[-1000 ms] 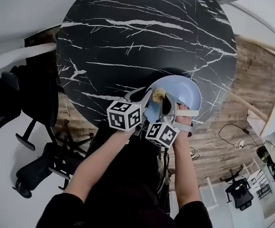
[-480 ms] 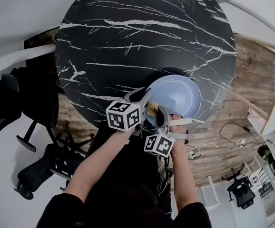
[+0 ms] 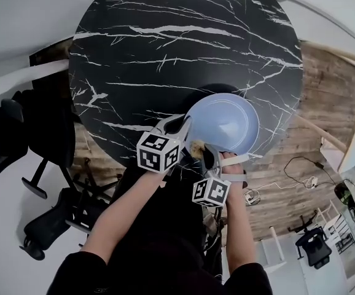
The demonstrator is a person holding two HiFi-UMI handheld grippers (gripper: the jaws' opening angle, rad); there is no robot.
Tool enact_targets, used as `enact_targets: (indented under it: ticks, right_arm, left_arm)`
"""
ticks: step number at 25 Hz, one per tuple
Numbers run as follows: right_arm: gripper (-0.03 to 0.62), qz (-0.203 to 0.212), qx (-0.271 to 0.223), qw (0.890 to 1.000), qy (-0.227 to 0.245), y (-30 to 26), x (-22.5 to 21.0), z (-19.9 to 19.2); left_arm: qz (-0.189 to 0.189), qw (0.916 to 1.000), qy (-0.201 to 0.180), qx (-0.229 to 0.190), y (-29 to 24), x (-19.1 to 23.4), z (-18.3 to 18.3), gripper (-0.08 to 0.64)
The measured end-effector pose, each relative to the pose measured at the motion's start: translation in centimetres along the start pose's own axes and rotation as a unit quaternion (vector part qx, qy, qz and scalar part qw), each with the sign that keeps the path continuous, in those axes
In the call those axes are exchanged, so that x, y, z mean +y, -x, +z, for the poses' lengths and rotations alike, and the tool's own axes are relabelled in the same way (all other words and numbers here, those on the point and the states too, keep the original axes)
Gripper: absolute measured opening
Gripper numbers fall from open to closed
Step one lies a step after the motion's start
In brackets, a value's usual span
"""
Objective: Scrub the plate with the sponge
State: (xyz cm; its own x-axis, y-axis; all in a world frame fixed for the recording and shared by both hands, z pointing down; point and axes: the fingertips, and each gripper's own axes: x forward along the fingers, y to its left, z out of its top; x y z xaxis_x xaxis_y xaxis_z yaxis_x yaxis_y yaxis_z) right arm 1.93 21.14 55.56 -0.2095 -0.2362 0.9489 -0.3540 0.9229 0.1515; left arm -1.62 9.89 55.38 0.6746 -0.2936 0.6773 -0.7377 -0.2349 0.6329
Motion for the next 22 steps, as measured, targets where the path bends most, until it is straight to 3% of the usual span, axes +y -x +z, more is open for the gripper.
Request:
enact_targets:
  ticks: [4, 12, 22]
  right_arm:
    - [0.032, 0.012, -0.001, 1.000, -0.010, -0.4, -1.1, 0.2]
    - [0.032, -0.009, 0.003, 1.000, -0.026, -1.3, -5.8, 0.5]
    - [0.034, -0.039, -0.006, 0.994, -0.104, -2.2, -12.2, 0.5]
  left_arm:
    - [0.000, 0.9999, -0.015, 0.003, -0.1, 0.0, 0.2, 0.017]
    - [-0.001, 0.9998, -0.021, 0.008, -0.2, -0.1, 0.2, 0.016]
    - [-0.001, 0.9998, -0.020, 0.006, -0.2, -0.1, 0.3, 0.017]
